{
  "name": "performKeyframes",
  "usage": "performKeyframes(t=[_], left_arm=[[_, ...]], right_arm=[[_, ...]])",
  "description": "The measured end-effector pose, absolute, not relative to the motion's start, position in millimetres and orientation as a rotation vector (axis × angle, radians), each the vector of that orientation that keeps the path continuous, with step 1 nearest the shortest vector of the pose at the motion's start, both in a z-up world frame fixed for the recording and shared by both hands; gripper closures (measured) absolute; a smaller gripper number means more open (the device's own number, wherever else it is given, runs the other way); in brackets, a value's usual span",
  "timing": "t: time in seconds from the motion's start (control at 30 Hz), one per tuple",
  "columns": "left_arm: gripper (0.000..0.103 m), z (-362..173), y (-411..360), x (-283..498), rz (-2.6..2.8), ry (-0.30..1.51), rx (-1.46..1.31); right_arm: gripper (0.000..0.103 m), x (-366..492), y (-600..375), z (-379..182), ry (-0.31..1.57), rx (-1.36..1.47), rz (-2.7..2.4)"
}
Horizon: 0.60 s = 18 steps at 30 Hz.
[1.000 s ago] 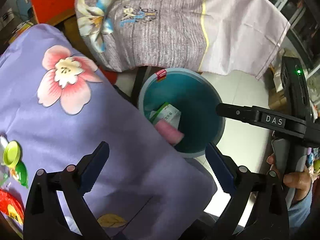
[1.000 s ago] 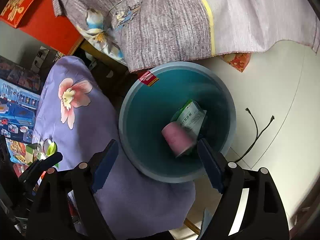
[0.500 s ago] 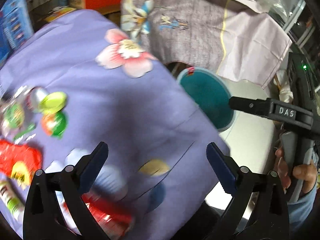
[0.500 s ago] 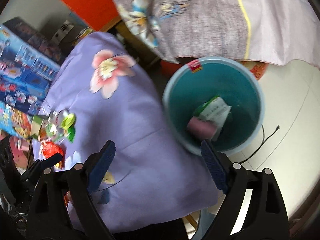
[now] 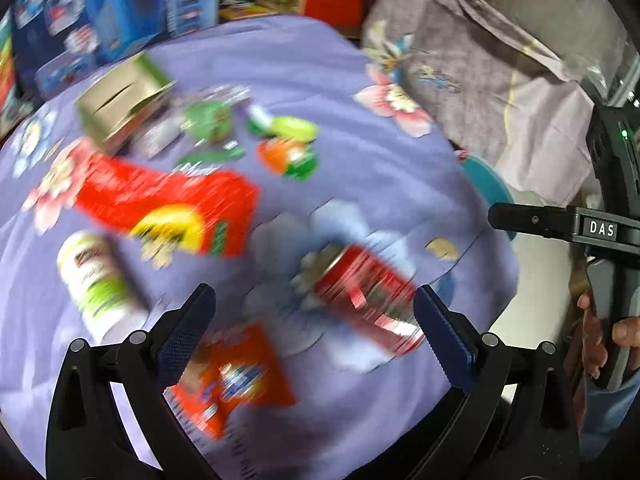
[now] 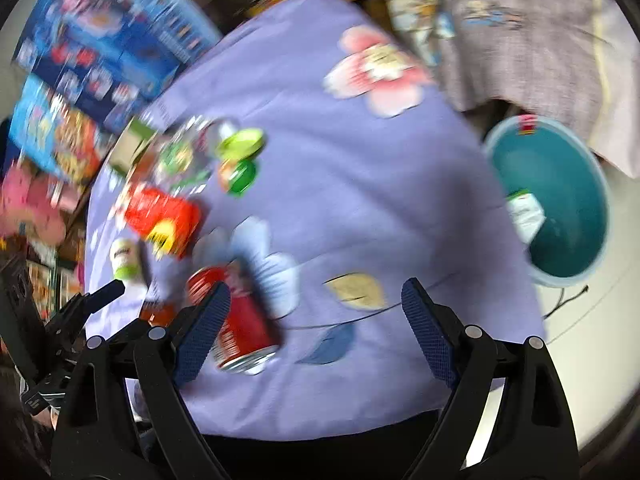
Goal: Collect trash
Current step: 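Move both open tools back over the table, then grasp the orange snack wrapper with the left tool while the right tool grasps the red can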
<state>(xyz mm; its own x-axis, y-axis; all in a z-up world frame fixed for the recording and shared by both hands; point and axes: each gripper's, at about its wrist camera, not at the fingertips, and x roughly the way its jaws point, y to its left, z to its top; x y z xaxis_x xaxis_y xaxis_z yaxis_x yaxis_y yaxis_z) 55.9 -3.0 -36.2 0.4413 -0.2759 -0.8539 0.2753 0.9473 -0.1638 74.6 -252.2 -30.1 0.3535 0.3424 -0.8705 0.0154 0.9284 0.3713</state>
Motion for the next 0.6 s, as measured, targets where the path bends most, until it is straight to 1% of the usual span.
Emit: performKeyframes(t=[0.3, 0.6], left_arm=[[0.004, -68, 49, 21, -0.288, 1.121, -0.074], [0.004, -86, 52, 23, -0.278, 1.152, -0.120]], right_arm=[[0.020, 74, -172, -52, 1.293, 0.194, 0.357], [0.020, 81, -131, -82, 1.367, 0.059, 0.391]])
